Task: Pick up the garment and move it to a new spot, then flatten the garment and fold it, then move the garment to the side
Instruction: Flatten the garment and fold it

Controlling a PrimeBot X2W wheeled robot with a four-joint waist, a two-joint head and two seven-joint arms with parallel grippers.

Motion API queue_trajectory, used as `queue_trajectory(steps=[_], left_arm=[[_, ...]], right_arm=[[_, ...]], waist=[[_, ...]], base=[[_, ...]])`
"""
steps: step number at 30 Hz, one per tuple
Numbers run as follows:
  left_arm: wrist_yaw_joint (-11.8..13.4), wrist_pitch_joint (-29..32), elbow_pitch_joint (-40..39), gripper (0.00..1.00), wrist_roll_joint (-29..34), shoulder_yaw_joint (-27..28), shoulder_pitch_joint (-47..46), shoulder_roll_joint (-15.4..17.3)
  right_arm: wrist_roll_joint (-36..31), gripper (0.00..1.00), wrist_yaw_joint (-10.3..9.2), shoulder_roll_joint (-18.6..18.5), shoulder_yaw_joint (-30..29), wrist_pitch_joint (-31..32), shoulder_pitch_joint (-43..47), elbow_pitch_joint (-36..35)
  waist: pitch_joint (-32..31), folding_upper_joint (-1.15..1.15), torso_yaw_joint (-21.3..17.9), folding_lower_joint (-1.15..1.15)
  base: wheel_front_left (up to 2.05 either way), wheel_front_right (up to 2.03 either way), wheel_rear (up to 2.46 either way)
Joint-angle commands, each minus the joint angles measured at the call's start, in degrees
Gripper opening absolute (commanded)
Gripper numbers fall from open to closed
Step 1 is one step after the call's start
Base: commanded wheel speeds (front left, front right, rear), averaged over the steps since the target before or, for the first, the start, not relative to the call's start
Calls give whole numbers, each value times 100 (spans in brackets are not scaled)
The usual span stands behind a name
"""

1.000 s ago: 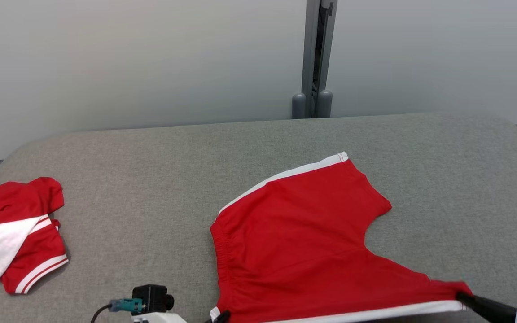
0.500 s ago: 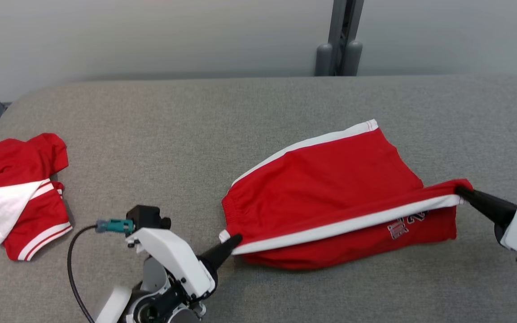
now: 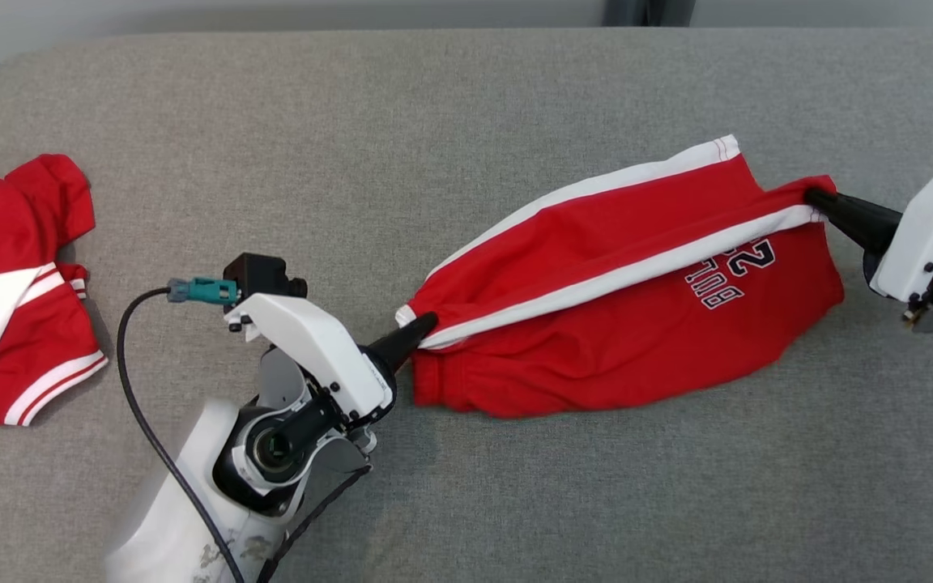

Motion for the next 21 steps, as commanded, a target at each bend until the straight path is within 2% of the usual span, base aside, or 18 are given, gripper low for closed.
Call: queue_trajectory(steps=[1,8,19,21], left_arm=[[-35,-4,88,0,21,30,-196,-4],[-179,-60,428,0,50,30,-639,-128],[-358,-224,747,0,58,-17,-947,-306],[-425,-414,813,0,101,24,-984,-336]], right_arm=[[-103,0,-3,66,13,45,-169,113],[-393,0,-3,357,21,-7,-630,501],[-577,0,-3,495,37,-278,-876,838],[-562,0,-3,506,49,-358,-908,859]], waist=[[167,0,36,0],[444,0,101,0],[632,0,192,0],[666,0,211,0]], base=[[0,0,0],[0,0,0],[0,0,0],[0,0,0]])
